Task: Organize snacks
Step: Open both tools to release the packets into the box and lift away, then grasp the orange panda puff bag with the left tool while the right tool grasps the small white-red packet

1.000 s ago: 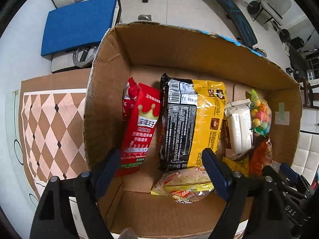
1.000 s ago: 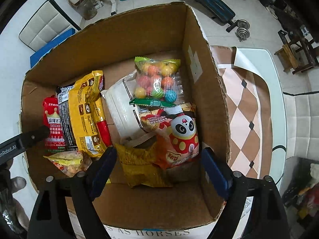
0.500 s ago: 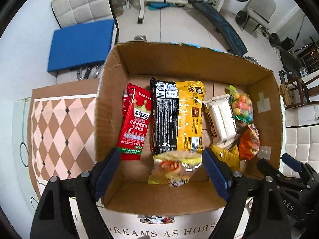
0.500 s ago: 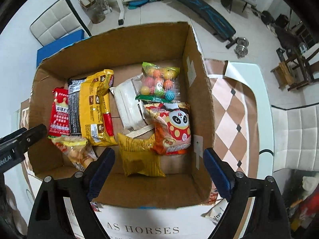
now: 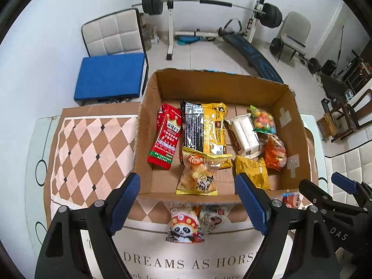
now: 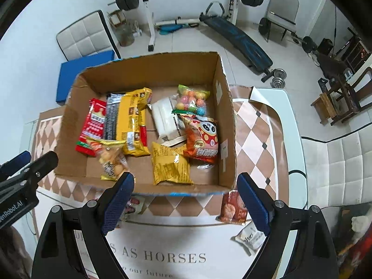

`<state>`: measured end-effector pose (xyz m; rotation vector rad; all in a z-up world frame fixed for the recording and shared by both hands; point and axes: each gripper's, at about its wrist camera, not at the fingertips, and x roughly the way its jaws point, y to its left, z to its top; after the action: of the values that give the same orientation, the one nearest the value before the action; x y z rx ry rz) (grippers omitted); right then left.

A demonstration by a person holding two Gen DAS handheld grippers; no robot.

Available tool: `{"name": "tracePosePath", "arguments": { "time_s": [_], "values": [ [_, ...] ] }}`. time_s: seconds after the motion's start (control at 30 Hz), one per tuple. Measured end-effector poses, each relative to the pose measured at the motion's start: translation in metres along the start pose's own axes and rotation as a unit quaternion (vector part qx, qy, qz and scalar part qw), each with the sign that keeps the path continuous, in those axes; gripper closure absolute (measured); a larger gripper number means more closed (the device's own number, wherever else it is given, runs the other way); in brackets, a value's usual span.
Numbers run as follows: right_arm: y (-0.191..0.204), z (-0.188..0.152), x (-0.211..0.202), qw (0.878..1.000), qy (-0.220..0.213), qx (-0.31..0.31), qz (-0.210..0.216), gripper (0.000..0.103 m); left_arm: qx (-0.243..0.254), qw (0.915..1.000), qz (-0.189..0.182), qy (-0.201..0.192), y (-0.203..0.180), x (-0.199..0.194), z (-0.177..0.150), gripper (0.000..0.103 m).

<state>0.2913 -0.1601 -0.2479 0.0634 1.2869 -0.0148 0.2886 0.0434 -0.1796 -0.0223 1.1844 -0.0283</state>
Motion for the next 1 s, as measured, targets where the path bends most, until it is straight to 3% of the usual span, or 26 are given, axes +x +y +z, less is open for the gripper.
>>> {"name": "tracePosePath", "arguments": {
  "time_s": [0.3, 0.47, 0.6, 0.67, 0.8, 1.0],
  "values": [
    [-0.001, -0.031, -0.05, 0.999, -0.042, 0.012, 0.017, 0.011, -0.004, 0.9991, -0.003, -0.042, 0.001, -0.043, -0.028, 0.019],
    [-0.005, -0.051, -0.055, 0.999, -0.032, 0.025, 0.033, 0.011, -0.014, 0.999, 0.006, -0.042, 0.011, -0.049, -0.05, 0.019],
    [-0.009, -0.07, -0.03, 0.997, 0.01, 0.043, 0.055, 0.011, -0.031, 0.9994, 0.016, 0.005, 0.027, -0.019, -0.068, 0.019],
    [-0.01, -0.078, -0.012, 0.996, 0.033, 0.054, 0.06, 0.011, -0.045, 0.9977, 0.006, 0.05, 0.034, 0.009, -0.075, 0.019],
    [-0.014, -0.093, 0.032, 0.991, 0.076, 0.08, 0.074, 0.011, -0.065, 0.9896, -0.022, 0.127, 0.04, 0.068, -0.082, 0.019],
    [-0.017, -0.102, 0.087, 0.981, 0.12, 0.116, 0.097, 0.011, -0.082, 0.977, -0.044, 0.192, 0.04, 0.135, -0.083, 0.019]
  ]
}}
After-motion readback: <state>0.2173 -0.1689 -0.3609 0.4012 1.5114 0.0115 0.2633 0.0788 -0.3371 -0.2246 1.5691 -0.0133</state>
